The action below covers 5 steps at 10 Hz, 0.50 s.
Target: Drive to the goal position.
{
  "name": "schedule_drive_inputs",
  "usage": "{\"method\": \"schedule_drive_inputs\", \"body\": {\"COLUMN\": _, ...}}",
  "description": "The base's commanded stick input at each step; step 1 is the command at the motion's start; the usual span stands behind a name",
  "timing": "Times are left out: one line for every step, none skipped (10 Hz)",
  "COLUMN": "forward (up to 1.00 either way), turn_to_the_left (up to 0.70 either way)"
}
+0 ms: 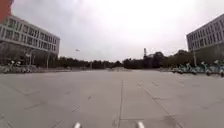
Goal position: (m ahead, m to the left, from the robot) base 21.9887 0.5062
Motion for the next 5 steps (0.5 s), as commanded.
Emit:
{"method": "schedule_drive_inputs", "body": {"forward": 0.5, "turn_to_the_left": 0.0}}
{"method": "schedule_drive_inputs", "body": {"forward": 0.5, "turn_to_the_left": 0.0}}
{"method": "schedule_drive_inputs", "body": {"forward": 0.5, "turn_to_the_left": 0.0}}
{"method": "schedule_drive_inputs", "body": {"forward": 0.5, "turn_to_the_left": 0.0}}
{"method": "schedule_drive_inputs", "body": {"forward": 0.5, "turn_to_the_left": 0.0}}
